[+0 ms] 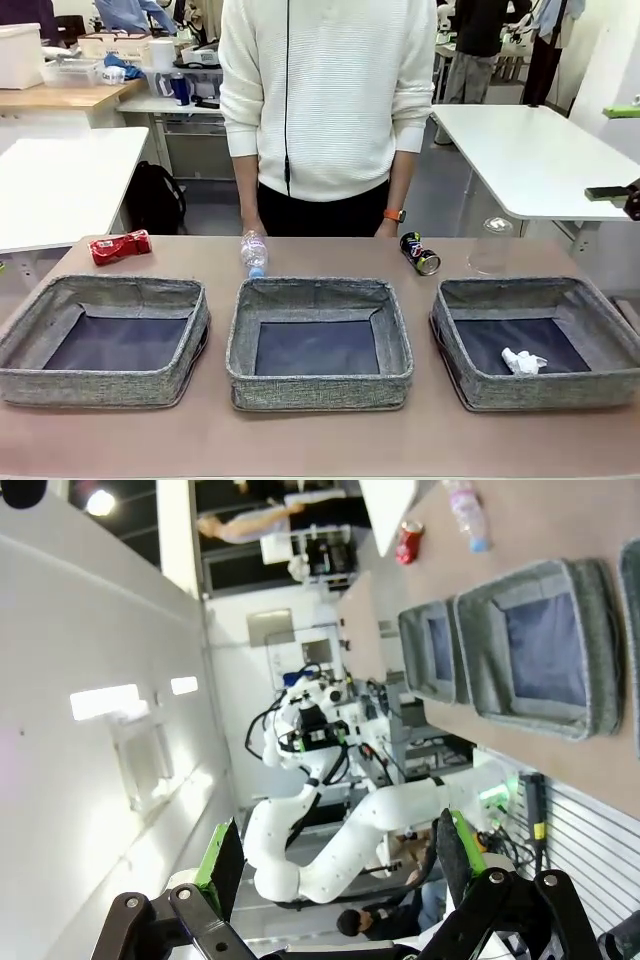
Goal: Sort the waste into the appropriate baskets.
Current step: Pick up the waste item pointed out by the person.
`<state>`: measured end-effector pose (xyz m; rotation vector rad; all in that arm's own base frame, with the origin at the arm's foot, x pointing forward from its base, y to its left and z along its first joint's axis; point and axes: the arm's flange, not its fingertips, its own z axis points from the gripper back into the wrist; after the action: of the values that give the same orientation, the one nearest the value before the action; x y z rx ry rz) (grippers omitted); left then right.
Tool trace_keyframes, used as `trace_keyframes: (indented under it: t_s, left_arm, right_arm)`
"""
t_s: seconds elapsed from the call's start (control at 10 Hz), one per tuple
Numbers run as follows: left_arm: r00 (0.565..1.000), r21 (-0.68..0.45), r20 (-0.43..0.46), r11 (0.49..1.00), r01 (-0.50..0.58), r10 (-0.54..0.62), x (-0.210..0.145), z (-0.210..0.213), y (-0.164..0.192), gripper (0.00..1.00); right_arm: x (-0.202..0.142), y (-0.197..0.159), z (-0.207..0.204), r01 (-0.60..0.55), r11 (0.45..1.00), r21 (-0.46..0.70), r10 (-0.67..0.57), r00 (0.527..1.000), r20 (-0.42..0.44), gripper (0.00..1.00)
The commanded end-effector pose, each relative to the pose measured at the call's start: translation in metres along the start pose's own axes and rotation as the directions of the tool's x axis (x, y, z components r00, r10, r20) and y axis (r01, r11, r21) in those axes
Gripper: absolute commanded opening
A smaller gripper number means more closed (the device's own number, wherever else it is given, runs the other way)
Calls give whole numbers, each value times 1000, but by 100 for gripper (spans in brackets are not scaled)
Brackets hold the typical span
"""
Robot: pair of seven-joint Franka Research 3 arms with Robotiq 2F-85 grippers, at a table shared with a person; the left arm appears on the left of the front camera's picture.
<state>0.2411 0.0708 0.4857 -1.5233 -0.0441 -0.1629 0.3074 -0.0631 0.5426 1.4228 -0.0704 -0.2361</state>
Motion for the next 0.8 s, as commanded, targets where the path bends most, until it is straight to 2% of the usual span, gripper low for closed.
trace_keyframes:
  t_s: [0.0, 0.7]
  left_arm:
    - [1000, -9, 5, 1000, 13, -13, -1, 1, -2, 93]
    - [1000, -9, 5, 1000, 13, -13, -1, 1, -2, 93]
  right_arm:
    - [-2, 1, -1, -11, 1000, 13, 11, 1000, -4, 100]
    - [-2, 1, -1, -11, 1000, 13, 11, 1000, -4, 100]
